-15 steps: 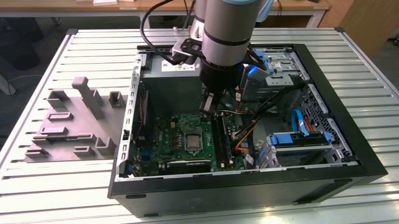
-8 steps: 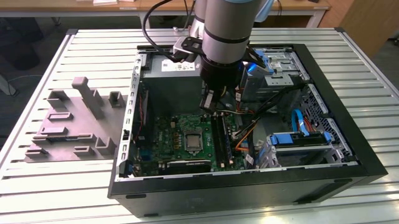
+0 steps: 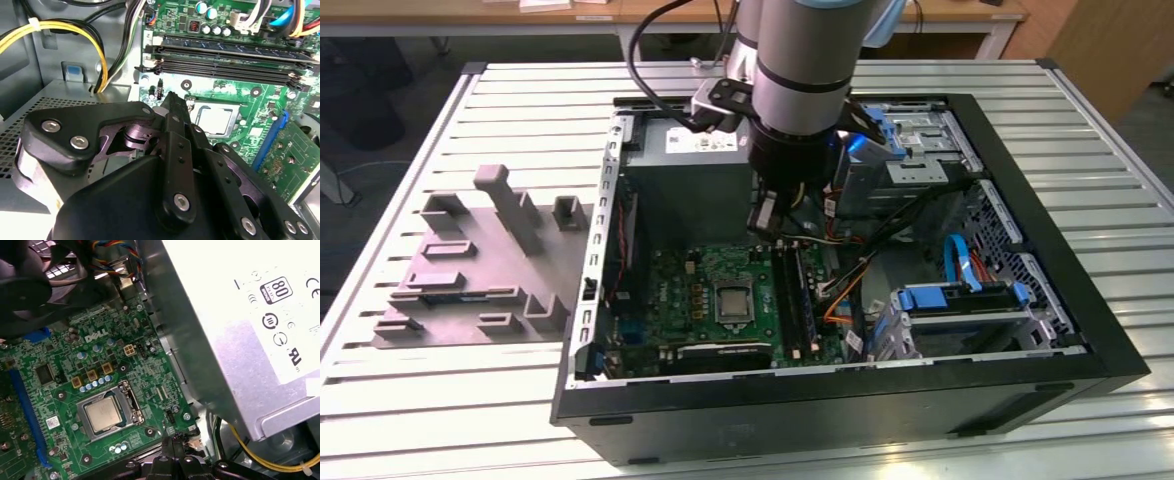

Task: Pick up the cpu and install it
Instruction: 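Install the first cpu locking lever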

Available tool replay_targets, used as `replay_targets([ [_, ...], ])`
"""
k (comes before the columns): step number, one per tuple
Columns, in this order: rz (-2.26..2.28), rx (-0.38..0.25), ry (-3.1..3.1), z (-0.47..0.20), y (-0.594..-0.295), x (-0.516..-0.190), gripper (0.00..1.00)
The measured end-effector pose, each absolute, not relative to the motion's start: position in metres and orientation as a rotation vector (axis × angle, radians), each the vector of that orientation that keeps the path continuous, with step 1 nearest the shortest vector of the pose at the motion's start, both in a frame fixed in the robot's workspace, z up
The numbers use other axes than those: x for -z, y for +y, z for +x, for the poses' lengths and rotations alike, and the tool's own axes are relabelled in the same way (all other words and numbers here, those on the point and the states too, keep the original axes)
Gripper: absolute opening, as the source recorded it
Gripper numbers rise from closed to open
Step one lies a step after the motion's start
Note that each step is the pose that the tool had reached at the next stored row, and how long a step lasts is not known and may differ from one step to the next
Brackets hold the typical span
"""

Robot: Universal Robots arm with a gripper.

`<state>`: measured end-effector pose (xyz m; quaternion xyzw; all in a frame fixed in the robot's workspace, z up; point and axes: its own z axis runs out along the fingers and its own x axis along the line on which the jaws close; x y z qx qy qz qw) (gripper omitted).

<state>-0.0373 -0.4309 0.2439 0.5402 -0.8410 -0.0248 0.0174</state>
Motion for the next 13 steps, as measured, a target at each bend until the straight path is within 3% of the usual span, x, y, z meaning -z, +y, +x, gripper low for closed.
replay_targets([
  [13,1.689,0.087,-2.611,-0.0395,-0.4281,-0.2383,0.11],
])
